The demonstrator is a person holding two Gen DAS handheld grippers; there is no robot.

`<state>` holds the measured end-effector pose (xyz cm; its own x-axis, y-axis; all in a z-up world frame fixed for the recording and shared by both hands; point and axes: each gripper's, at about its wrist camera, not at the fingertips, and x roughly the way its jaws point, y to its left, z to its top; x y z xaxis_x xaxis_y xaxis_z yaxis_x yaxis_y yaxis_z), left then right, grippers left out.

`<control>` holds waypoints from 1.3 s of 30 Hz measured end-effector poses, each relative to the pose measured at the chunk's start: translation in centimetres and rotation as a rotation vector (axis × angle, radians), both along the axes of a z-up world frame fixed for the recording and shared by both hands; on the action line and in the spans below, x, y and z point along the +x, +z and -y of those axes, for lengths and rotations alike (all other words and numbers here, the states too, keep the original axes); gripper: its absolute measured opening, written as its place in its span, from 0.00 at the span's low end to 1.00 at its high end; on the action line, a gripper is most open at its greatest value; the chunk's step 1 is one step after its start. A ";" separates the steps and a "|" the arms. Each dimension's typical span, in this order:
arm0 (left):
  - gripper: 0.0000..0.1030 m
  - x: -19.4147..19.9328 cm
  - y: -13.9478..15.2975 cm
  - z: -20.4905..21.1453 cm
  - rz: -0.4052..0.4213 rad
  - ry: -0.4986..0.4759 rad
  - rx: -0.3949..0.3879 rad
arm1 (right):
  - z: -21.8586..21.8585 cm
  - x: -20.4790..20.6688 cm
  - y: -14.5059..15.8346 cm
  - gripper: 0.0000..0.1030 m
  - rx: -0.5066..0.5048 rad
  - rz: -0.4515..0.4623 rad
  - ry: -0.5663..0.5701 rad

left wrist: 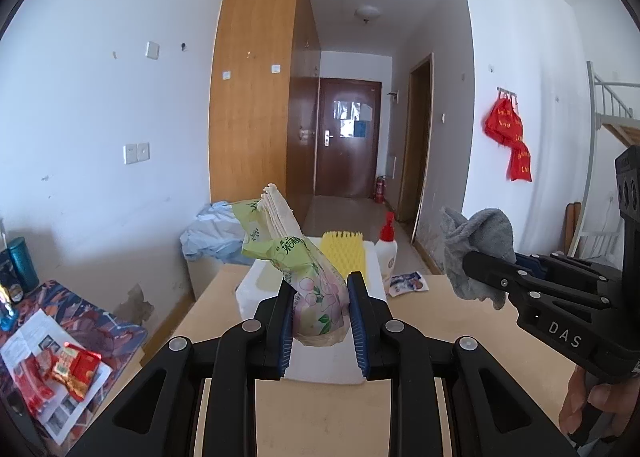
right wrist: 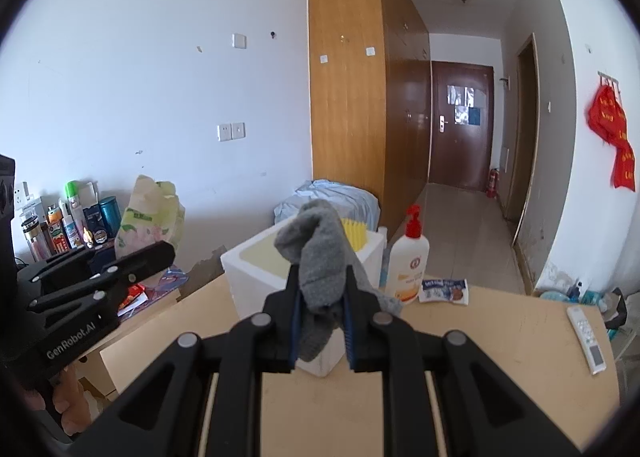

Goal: Organize soft objects
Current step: 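Carry the packet with the left gripper while the right gripper carries the sock over the foam box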

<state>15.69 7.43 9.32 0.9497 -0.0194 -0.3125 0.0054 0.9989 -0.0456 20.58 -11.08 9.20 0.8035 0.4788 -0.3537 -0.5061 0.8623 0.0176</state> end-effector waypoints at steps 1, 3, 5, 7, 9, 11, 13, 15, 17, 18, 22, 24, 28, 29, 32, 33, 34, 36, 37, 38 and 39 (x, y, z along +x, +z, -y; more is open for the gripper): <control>0.26 0.2 0.1 0.1 0.001 -0.001 0.002 | -0.1 0.1 0.2 0.20 -0.002 0.004 0.002; 0.26 0.6 0.3 0.1 0.004 -0.001 0.005 | -0.3 0.4 0.5 0.20 -0.003 0.008 0.006; 0.26 1.0 0.5 0.2 0.008 -0.005 0.008 | -0.4 0.6 0.7 0.20 -0.007 0.015 0.008; 0.26 1.3 0.7 0.4 0.010 -0.010 0.008 | -0.5 1.0 1.0 0.20 -0.010 0.017 0.012; 0.26 1.7 1.0 0.5 0.016 -0.010 0.014 | -0.4 1.4 1.3 0.20 -0.009 0.023 0.009; 0.26 2.2 1.1 0.6 0.015 -0.014 0.017 | -0.4 1.9 1.5 0.20 -0.006 0.026 0.013; 0.26 2.7 1.2 0.5 0.014 -0.011 0.019 | -0.6 2.5 1.6 0.20 -0.006 0.020 0.021; 0.26 3.2 1.3 0.4 0.012 -0.010 0.020 | -0.8 2.9 1.6 0.20 -0.010 0.018 0.026; 0.26 3.9 1.2 0.3 0.006 -0.009 0.019 | -1.2 3.5 1.6 0.20 -0.014 0.013 0.039; 0.26 4.2 1.1 0.3 0.003 -0.007 0.023 | -1.4 3.7 1.5 0.20 -0.016 0.010 0.047; 0.26 5.4 1.2 -0.1 -0.001 -0.006 0.029 | -2.1 5.1 1.5 0.20 -0.013 -0.010 0.085; 0.26 6.0 1.3 -0.3 -0.002 -0.004 0.039 | -2.1 5.6 1.4 0.20 -0.011 -0.015 0.090; 0.26 7.6 1.2 -0.6 -0.018 -0.011 0.039 | -2.7 7.1 1.2 0.20 -0.002 -0.030 0.107; 0.26 8.0 1.1 -0.7 -0.022 -0.012 0.036 | -2.9 7.5 1.1 0.20 0.001 -0.037 0.111; 0.26 9.4 0.7 -1.1 -0.037 -0.019 0.035 | -3.5 8.5 0.6 0.20 -0.005 -0.047 0.117; 0.26 9.8 0.7 -1.2 -0.044 -0.023 0.031 | -3.7 8.9 0.4 0.20 -0.009 -0.052 0.122; 0.26 10.4 0.6 -1.4 -0.051 -0.028 0.026 | -3.9 9.2 0.3 0.20 -0.011 -0.057 0.125; 0.26 11.3 0.3 -1.7 -0.059 -0.034 0.021 | -4.1 9.9 0.1 0.20 -0.012 -0.067 0.129; 0.26 11.7 0.2 -1.8 -0.063 -0.038 0.019 | -4.2 10.2 0.0 0.20 -0.010 -0.071 0.129; 0.26 12.2 0.0 -1.9 -0.069 -0.042 0.017 | -4.2 10.6 -0.1 0.20 -0.010 -0.076 0.129; 0.26 12.7 -0.2 -2.1 -0.075 -0.051 0.011 | -4.4 11.0 -0.2 0.20 -0.008 -0.081 0.130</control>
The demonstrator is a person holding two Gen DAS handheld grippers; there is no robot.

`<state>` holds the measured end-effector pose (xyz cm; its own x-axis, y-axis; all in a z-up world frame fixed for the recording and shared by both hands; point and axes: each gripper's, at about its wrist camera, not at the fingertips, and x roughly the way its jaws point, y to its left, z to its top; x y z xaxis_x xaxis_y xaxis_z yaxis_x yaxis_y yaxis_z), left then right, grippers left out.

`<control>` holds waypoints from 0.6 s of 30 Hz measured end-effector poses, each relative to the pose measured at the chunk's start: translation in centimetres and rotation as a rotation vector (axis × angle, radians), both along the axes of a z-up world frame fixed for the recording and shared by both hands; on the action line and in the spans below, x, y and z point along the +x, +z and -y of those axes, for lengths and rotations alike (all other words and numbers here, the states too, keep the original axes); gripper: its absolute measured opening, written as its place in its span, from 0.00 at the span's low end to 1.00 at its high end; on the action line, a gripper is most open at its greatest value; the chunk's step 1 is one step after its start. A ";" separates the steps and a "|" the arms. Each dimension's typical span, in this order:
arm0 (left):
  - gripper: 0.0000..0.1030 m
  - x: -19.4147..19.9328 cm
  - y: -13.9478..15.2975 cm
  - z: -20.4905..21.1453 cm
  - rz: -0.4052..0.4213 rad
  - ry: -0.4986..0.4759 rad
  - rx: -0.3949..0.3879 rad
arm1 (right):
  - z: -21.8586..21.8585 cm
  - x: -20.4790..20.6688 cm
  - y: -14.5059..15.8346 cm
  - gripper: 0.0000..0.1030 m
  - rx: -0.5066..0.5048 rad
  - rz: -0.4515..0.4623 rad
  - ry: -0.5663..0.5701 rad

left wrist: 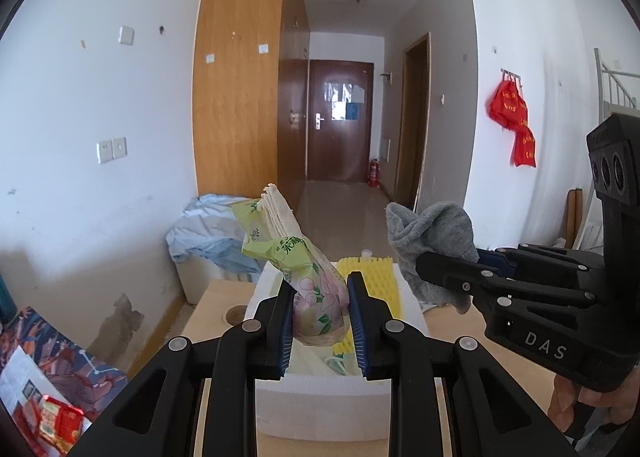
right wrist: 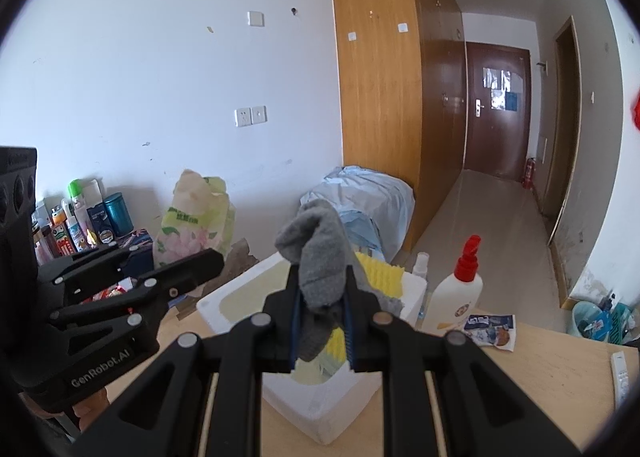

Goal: Organize soft objects
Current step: 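Carry the packet with the left gripper while the right gripper carries the sock over the foam box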

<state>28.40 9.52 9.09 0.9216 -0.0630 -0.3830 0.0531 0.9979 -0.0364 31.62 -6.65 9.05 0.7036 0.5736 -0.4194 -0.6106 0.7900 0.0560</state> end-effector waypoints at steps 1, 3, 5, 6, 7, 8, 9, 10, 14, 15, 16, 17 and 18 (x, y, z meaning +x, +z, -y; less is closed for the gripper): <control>0.26 0.4 -0.2 -0.2 -0.005 -0.008 -0.006 | -0.1 0.3 -0.1 0.20 0.003 -0.006 0.001; 0.26 1.3 -0.5 -0.5 -0.016 -0.009 -0.015 | -0.4 1.2 -0.3 0.20 0.005 -0.019 0.008; 0.26 2.0 -1.0 -0.9 -0.019 -0.009 -0.020 | -0.7 1.8 -0.6 0.20 0.004 -0.026 0.015; 0.26 2.4 -1.2 -1.1 -0.024 -0.007 -0.022 | -0.8 2.1 -0.7 0.20 0.003 -0.029 0.017; 0.26 2.6 -1.4 -1.0 -0.026 -0.008 -0.024 | -1.0 2.4 -1.0 0.20 -0.001 -0.036 0.021; 0.26 2.9 -1.7 -1.1 -0.030 -0.010 -0.027 | -1.1 2.6 -1.2 0.20 -0.001 -0.043 0.022; 0.26 3.2 -2.0 -1.3 -0.035 -0.013 -0.034 | -1.2 2.8 -1.4 0.20 -0.003 -0.049 0.025; 0.26 3.5 -2.2 -1.4 -0.041 -0.015 -0.041 | -1.4 3.1 -1.6 0.20 -0.009 -0.057 0.028; 0.26 4.5 -2.9 -1.3 -0.070 -0.022 -0.033 | -1.7 4.0 -2.2 0.21 -0.017 -0.082 0.025; 0.26 4.6 -3.0 -1.2 -0.070 -0.025 -0.030 | -1.7 4.2 -2.2 0.21 -0.013 -0.087 0.027; 0.26 4.7 -2.9 -1.0 -0.071 -0.030 -0.026 | -1.7 4.3 -2.1 0.21 -0.008 -0.092 0.029; 0.26 4.7 -3.0 -0.9 -0.070 -0.036 -0.027 | -1.7 4.3 -2.1 0.21 -0.007 -0.091 0.028; 0.26 4.9 -3.0 -0.7 -0.076 -0.043 -0.023 | -1.6 4.2 -2.1 0.21 -0.009 -0.089 0.028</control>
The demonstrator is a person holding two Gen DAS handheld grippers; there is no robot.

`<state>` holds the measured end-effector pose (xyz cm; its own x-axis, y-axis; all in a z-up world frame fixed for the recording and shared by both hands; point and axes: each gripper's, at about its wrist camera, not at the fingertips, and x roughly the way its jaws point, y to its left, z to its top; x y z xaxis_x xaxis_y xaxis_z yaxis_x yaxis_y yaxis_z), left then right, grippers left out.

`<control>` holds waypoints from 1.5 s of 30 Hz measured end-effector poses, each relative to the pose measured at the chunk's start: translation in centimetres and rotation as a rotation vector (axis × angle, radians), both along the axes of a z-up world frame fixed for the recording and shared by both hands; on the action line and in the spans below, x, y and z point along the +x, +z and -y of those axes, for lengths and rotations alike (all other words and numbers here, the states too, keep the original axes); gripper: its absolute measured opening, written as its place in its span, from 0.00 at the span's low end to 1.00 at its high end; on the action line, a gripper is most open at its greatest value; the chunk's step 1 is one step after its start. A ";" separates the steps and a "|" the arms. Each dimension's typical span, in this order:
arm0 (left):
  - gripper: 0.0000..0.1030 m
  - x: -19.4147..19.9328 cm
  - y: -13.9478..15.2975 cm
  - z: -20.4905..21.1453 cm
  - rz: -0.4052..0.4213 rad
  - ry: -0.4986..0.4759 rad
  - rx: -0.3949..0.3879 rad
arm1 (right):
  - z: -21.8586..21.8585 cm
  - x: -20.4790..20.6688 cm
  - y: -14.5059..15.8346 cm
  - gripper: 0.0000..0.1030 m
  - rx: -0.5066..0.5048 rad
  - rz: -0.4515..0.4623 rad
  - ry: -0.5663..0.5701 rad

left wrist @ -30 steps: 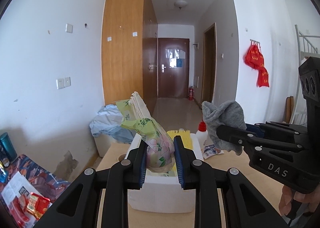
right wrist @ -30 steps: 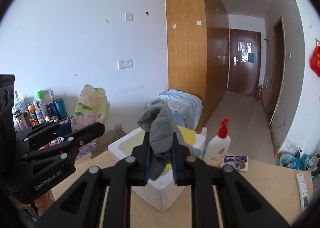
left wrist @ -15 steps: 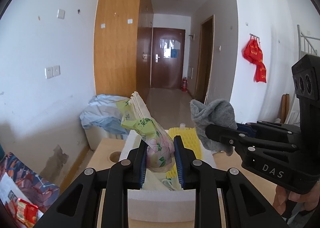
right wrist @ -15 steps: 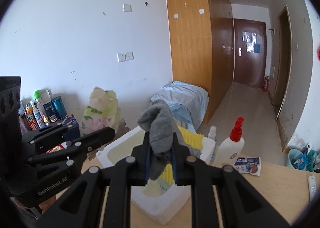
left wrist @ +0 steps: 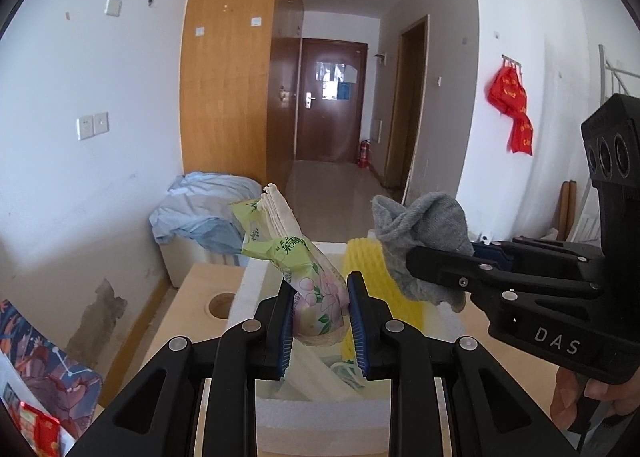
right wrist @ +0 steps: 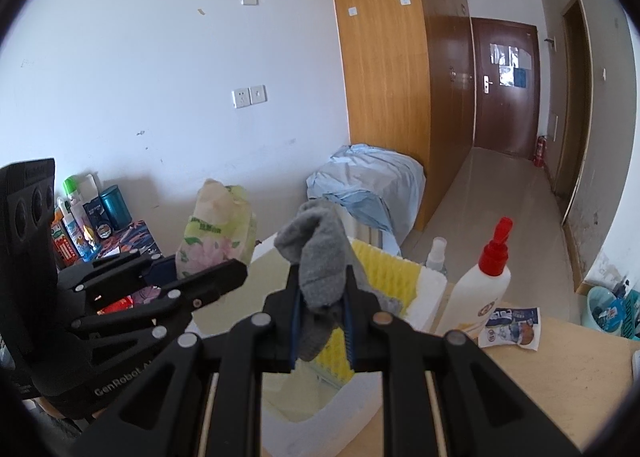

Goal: Organize soft objects
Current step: 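Carry the packet with the left gripper while the right gripper carries the sock over the foam box, then open the left gripper to drop the packet while the right gripper releases the sock into the box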

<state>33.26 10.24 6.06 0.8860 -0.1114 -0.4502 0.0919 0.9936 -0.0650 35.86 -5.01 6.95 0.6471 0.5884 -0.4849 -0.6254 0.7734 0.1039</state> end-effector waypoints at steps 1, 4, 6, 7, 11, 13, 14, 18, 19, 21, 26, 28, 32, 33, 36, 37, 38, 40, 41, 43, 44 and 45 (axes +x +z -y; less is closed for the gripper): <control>0.26 0.1 -0.1 0.1 -0.003 -0.005 0.004 | 0.0 -0.1 0.0 0.21 -0.003 0.002 0.002; 0.26 0.4 -0.1 0.3 -0.009 -0.017 0.016 | 0.0 -0.2 0.1 0.21 -0.002 0.006 0.001; 0.26 0.5 -0.3 0.4 -0.014 -0.019 0.018 | 0.0 0.0 0.0 0.21 -0.006 0.006 0.002; 0.26 0.5 -0.4 0.3 -0.015 -0.021 0.017 | -0.1 -0.1 0.0 0.21 -0.010 0.006 0.003; 0.26 0.6 -0.5 0.3 -0.018 -0.018 0.017 | -0.1 -0.1 0.0 0.21 -0.013 0.008 0.005; 0.26 1.0 -0.6 0.1 -0.022 -0.015 0.024 | -0.2 -0.2 0.0 0.21 -0.013 0.010 0.006; 0.28 1.1 -0.7 0.1 -0.019 -0.009 0.028 | -0.2 -0.2 0.0 0.21 -0.013 0.011 0.006; 0.46 1.1 -0.9 -0.1 -0.013 0.000 0.036 | 0.0 -0.2 0.1 0.21 -0.010 0.016 0.005; 0.59 0.9 -1.0 -0.1 -0.005 0.001 0.038 | 0.0 -0.2 0.1 0.21 -0.007 0.017 0.005; 0.78 0.5 -0.9 -0.2 0.016 0.006 0.039 | 0.1 -0.3 0.2 0.21 -0.006 0.020 0.003; 0.85 -0.3 -0.8 0.2 0.055 0.012 0.087 | 0.4 -0.5 0.1 0.21 0.000 0.022 0.000; 0.85 -0.4 -0.9 -0.2 0.052 0.022 0.078 | 0.4 -0.5 0.1 0.21 0.001 0.020 0.002; 0.85 -0.6 -1.0 -1.6 0.049 0.044 0.044 | 0.4 -0.4 0.0 0.21 0.003 0.015 0.006; 0.85 -0.7 -1.0 -2.1 0.052 0.049 0.032 | 0.3 -0.3 -0.1 0.21 0.004 0.013 0.007; 0.85 -1.2 -0.8 -2.9 0.069 0.074 0.020 | 0.0 -0.2 -0.3 0.21 -0.001 0.007 0.015; 0.86 -1.4 -0.8 -3.3 0.076 0.084 0.015 | -0.1 -0.1 -0.4 0.21 0.000 0.004 0.020; 0.87 -1.4 -0.8 -3.5 0.079 0.087 0.011 | -0.2 -0.1 -0.5 0.21 -0.001 0.002 0.023; 0.87 -1.5 -0.8 -3.8 0.079 0.094 0.009 | -0.5 0.0 -0.7 0.21 -0.002 -0.001 0.032; 0.88 -1.6 -0.8 -3.9 0.081 0.098 0.008 | -0.6 0.1 -0.8 0.21 -0.002 -0.005 0.035; 0.88 -1.8 -0.8 -4.0 0.083 0.103 0.010 | -0.7 0.3 -1.0 0.21 -0.002 -0.012 0.037; 0.88 -1.8 -0.9 -4.0 0.082 0.106 0.009 | -0.7 0.4 -1.0 0.21 0.001 -0.016 0.039; 0.88 -1.8 -1.0 -4.2 0.080 0.108 0.003 | -0.7 0.5 -1.1 0.21 0.003 -0.019 0.040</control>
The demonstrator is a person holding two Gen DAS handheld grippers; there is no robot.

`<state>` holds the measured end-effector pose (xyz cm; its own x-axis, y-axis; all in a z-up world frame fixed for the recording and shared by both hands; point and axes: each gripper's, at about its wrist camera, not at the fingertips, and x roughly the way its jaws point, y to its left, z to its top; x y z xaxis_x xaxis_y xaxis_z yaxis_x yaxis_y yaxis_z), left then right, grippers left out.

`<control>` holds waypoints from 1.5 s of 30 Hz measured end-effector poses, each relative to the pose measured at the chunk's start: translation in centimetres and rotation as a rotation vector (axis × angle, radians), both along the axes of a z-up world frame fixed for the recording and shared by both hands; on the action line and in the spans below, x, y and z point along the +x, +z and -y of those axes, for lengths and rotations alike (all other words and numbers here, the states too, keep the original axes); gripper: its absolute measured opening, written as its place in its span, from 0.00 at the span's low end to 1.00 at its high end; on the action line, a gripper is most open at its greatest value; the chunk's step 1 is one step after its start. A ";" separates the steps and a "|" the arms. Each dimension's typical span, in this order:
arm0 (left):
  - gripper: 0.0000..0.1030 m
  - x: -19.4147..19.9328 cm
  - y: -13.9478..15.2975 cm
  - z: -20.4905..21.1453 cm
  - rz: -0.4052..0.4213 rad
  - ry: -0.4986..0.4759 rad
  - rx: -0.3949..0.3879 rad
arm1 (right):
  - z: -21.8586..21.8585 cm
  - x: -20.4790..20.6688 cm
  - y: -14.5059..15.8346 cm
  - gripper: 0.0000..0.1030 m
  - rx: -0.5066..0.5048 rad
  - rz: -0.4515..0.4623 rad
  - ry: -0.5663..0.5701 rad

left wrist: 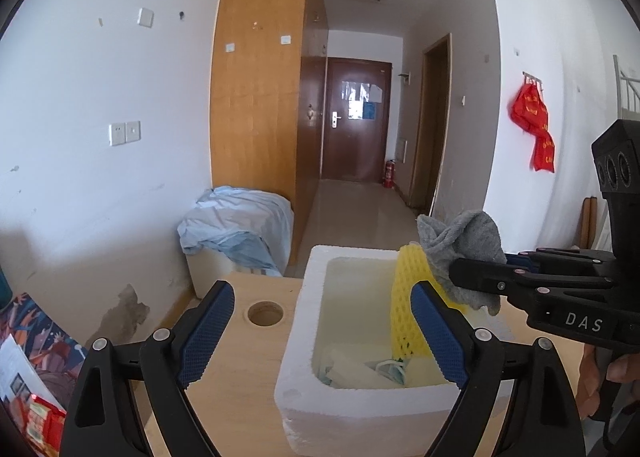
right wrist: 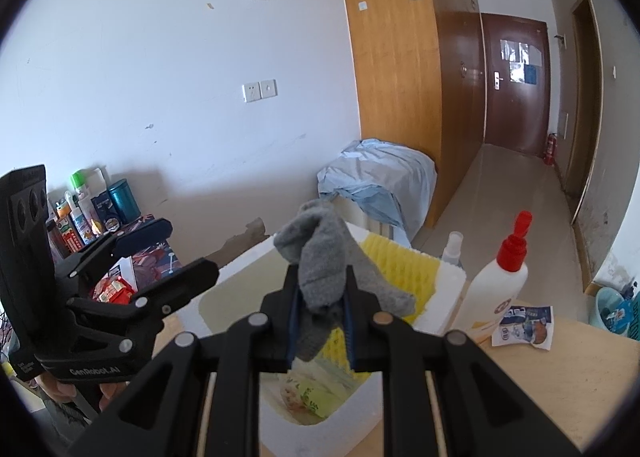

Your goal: Organize soft objects

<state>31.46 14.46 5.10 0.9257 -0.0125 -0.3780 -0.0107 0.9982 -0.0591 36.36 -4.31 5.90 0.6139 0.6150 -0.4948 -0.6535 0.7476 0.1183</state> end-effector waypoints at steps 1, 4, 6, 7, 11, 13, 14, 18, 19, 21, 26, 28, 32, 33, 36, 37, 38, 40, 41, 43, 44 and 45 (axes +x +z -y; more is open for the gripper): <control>0.88 0.1 -0.1 -0.1 -0.005 -0.002 -0.004 | 0.0 0.0 0.0 0.21 0.000 -0.002 0.002; 0.88 0.2 0.0 0.1 -0.011 -0.007 -0.004 | -0.1 0.1 -0.1 0.21 0.004 -0.005 0.007; 0.88 0.1 0.0 0.2 -0.009 -0.008 -0.002 | -0.1 0.1 -0.2 0.26 0.009 -0.009 0.018; 0.88 0.2 0.1 0.2 -0.009 -0.010 -0.003 | -0.2 0.2 -0.2 0.31 0.012 -0.012 0.017; 0.88 0.2 0.2 0.2 -0.008 -0.016 -0.004 | 0.1 -0.1 0.2 0.66 0.041 -0.005 0.023; 0.88 0.2 0.2 0.3 -0.012 -0.019 -0.005 | 0.3 -0.3 0.4 0.69 0.052 0.006 0.015; 0.88 0.2 0.2 0.3 -0.012 -0.021 -0.003 | 0.3 -0.4 0.5 0.69 0.054 0.008 0.020; 0.88 0.2 0.2 0.3 -0.014 -0.024 -0.003 | 0.5 -0.4 0.7 0.69 0.064 0.006 0.018; 0.88 0.2 0.2 0.3 -0.013 -0.024 -0.003 | 0.5 -0.3 0.6 0.69 0.063 0.006 0.016; 0.88 0.2 0.2 0.3 -0.014 -0.026 -0.003 | 0.5 -0.2 0.6 0.69 0.061 0.005 0.013; 0.88 0.1 0.2 0.5 -0.013 -0.029 -0.005 | 0.5 -0.2 0.5 0.70 0.051 0.007 0.004; 0.88 0.0 0.4 0.6 -0.012 -0.031 -0.007 | 0.6 -0.2 0.5 0.73 0.050 0.008 -0.004; 0.88 -0.5 0.6 1.0 -0.001 -0.036 -0.002 | 1.1 -0.4 0.8 0.74 0.055 0.014 -0.022; 0.88 -0.7 0.7 1.2 -0.001 -0.037 0.003 | 1.3 -0.5 0.9 0.74 0.060 0.014 -0.027; 0.88 -1.4 1.0 1.6 0.007 -0.039 0.007 | 1.9 -1.0 1.1 0.74 0.071 0.016 -0.038; 0.88 -1.7 1.1 1.7 0.009 -0.037 0.007 | 2.0 -1.1 1.1 0.74 0.069 0.014 -0.039; 0.88 -2.0 1.3 1.8 0.014 -0.039 0.009 | 2.1 -1.3 1.1 0.74 0.064 0.012 -0.041; 0.89 -2.7 1.7 2.1 0.019 -0.038 0.016 | 2.3 -1.9 1.4 0.74 0.057 0.019 -0.047; 0.89 -3.2 1.9 2.2 0.021 -0.039 0.017 | 2.5 -2.1 1.5 0.74 0.059 0.022 -0.049; 0.89 -4.0 2.3 2.4 0.028 -0.042 0.016 | 2.9 -2.9 1.7 0.74 0.065 0.027 -0.051; 0.89 -4.4 2.5 2.5 0.033 -0.043 0.016 | 3.0 -3.1 1.9 0.74 0.064 0.032 -0.054; 0.90 -5.1 2.8 2.6 0.040 -0.041 0.017 | 3.2 -3.5 2.0 0.74 0.063 0.038 -0.057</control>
